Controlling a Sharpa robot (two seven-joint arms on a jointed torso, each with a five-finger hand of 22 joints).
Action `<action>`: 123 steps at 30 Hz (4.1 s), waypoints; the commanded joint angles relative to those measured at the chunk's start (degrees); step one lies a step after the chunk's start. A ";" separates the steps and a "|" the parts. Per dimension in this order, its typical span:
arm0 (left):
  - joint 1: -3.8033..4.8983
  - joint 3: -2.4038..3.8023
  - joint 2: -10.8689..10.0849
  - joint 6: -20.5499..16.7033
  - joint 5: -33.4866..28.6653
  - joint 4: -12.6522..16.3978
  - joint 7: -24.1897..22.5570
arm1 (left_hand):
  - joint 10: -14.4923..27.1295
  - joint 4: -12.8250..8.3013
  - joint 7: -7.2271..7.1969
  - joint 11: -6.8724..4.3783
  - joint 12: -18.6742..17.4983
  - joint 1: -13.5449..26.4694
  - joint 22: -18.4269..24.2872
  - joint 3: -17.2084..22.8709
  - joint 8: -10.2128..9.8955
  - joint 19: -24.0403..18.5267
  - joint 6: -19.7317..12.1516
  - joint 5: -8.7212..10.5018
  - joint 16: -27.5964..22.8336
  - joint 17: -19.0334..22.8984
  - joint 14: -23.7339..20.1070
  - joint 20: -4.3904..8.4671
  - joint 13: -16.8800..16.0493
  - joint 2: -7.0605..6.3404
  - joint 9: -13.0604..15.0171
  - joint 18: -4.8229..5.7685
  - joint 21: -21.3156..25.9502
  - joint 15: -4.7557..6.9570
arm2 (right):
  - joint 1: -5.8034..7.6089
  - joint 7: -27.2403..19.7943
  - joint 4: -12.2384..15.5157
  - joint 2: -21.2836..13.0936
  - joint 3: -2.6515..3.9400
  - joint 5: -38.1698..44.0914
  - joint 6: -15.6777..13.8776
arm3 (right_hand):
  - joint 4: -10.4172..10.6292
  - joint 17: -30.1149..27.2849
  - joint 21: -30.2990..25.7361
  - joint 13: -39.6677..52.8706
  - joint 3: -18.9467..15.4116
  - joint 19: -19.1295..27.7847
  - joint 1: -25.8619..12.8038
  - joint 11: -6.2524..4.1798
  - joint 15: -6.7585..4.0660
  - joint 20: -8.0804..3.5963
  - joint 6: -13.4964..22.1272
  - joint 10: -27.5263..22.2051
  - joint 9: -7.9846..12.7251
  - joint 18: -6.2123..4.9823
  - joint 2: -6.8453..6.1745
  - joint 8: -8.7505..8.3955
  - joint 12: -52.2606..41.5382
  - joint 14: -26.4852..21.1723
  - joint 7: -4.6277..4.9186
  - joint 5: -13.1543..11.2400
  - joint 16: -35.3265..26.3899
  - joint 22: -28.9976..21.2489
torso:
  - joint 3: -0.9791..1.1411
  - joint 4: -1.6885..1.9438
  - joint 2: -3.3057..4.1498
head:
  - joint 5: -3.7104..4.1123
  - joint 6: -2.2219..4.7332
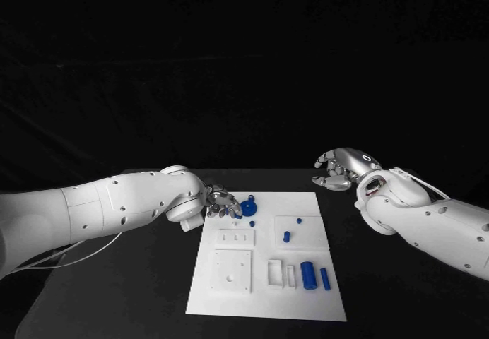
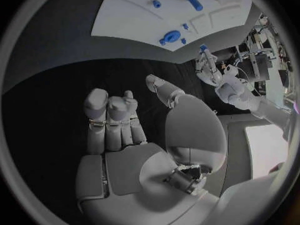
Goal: Assemble the parts on the task board
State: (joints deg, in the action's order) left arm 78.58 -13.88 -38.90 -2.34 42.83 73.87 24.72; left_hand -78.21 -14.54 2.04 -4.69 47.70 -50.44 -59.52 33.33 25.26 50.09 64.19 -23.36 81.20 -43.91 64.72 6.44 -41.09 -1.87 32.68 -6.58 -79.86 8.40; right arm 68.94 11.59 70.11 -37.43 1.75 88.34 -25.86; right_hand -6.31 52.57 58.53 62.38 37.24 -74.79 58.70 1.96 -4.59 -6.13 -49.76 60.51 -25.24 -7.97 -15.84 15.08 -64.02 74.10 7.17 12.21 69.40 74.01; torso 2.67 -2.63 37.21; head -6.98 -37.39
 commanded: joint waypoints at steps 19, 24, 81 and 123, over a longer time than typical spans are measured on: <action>-2.81 0.09 2.60 2.65 5.21 -2.58 1.77 | -1.89 -2.18 -1.87 -1.19 1.98 0.56 1.08 7.52 0.17 0.62 3.93 -2.30 1.29 -0.68 4.03 9.08 -0.82 0.81 6.83 -1.13 -1.32 3.15 | 1.02 0.04 -0.82 0.76 0.03 -0.75 -1.88 | 0.34 -0.02 -0.36 -0.27 -0.72 0.04 -0.47 -0.14 0.04 0.29 0.65 0.23 0.05 -7.03 -0.56 0.32 0.11 0.18 1.21 0.12 -0.33 -0.05 | -0.07 0.14 0.05 | -0.21 -1.58; -3.08 0.10 2.71 3.16 6.43 -2.57 1.64 | -1.95 -2.20 -1.91 -1.22 2.10 0.71 1.13 7.67 0.20 0.61 4.01 -2.51 1.36 -0.72 4.10 9.08 -0.88 0.81 7.01 -1.16 -1.42 3.17 | 1.03 0.08 -0.80 0.96 0.04 -0.75 -1.80 | 0.34 -0.02 -0.38 -0.29 -0.75 0.04 -0.45 -0.15 0.03 0.29 0.63 0.23 0.05 -7.03 -0.55 0.33 0.11 0.18 1.20 0.12 -0.34 -0.05 | -0.11 0.02 0.08 | -0.31 -1.66; -5.80 0.14 3.69 3.86 11.66 -3.41 -0.07 | -1.93 -2.13 -1.96 -1.28 2.31 0.72 1.41 8.15 0.12 0.65 4.03 -2.59 1.39 -0.72 4.22 9.12 -0.94 0.20 7.54 -1.30 -1.67 3.22 | 1.23 -7.01 -2.18 2.20 0.04 -15.87 -0.98 | 0.37 -18.52 -33.07 -36.75 1.97 24.74 0.74 4.82 8.90 14.41 3.50 -10.55 0.32 -5.66 0.02 1.63 27.31 -17.81 4.39 -1.53 -35.24 -15.02 | -0.03 0.02 0.04 | -0.22 -1.84; -5.98 0.14 4.12 6.43 11.78 -4.55 -0.39 | -1.79 -2.09 -1.91 -1.24 2.32 0.57 1.63 8.34 -0.05 0.64 3.90 -2.27 1.24 -0.61 4.21 9.09 -0.89 -0.04 7.79 -1.32 -1.75 3.20 | 1.26 -10.20 -4.17 2.96 0.03 -26.38 2.76 | -2.27 -27.18 -42.71 -55.64 0.71 29.67 0.66 6.76 12.29 18.36 3.45 -7.30 1.52 -6.61 3.33 3.04 39.03 -20.09 4.30 1.18 -46.68 -19.44 | -0.07 0.09 0.06 | -0.04 -2.28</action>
State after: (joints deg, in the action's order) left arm 72.65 -13.79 -34.86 2.90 54.67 69.16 25.01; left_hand -80.04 -12.87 1.25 -5.39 49.68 -49.08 -57.94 35.01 25.02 50.28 66.71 -24.69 82.31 -44.57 66.19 6.63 -41.92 -2.03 40.37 -7.12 -81.42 8.42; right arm 70.17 2.26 65.96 -34.51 1.76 62.62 -23.92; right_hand -8.30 25.45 16.17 6.75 37.96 -45.53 59.29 8.69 7.53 12.07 -45.98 52.96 -23.77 -13.78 -13.11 17.75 -25.28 53.82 11.59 13.16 22.96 54.63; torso 2.60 -2.55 37.29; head -7.03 -39.66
